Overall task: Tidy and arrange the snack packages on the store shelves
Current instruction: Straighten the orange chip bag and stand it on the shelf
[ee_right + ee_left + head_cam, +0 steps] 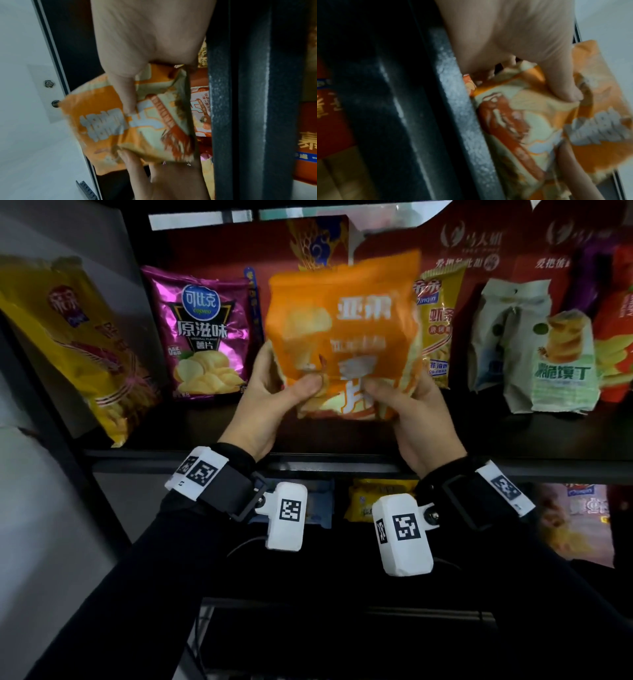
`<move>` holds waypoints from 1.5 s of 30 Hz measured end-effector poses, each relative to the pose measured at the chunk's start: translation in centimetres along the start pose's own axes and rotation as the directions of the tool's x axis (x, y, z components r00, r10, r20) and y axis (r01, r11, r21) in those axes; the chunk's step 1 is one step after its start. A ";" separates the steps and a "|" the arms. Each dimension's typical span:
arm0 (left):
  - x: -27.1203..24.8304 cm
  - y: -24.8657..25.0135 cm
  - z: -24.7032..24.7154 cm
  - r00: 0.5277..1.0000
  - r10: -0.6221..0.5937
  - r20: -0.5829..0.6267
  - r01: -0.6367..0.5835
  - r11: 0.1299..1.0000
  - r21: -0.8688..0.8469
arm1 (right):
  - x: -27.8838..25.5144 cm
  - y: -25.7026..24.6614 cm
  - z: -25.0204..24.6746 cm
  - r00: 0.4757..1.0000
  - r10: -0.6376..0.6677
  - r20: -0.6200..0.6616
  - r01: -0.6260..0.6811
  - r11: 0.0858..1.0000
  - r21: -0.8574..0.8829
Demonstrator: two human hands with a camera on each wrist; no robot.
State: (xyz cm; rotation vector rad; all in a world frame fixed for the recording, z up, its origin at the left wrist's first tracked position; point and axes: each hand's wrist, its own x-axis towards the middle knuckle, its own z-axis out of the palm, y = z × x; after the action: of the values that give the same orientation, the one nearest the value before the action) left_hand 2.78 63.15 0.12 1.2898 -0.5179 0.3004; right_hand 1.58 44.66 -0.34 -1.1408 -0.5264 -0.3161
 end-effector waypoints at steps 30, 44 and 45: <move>1.5 -0.4 -1.0 0.937 -0.330 -0.114 0.327 0.944 -0.042 | 0.5 -2.1 2.6 0.995 0.062 -0.083 -0.086 0.936 -0.341; 1.2 0.4 -0.8 0.951 -0.311 0.009 0.309 0.942 -0.130 | 0.8 -2.8 1.0 0.992 0.126 -0.013 -0.123 0.923 -0.365; 1.2 0.3 -0.7 0.957 -0.288 -0.040 0.279 0.948 -0.153 | 0.7 -2.8 0.6 0.990 0.139 0.027 -0.113 0.889 -0.443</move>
State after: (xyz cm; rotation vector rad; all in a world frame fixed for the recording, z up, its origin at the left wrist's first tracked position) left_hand 3.77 63.78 0.90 1.1897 -0.2902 0.0597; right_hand 0.62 44.16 2.46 -1.6238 -0.4386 -0.2979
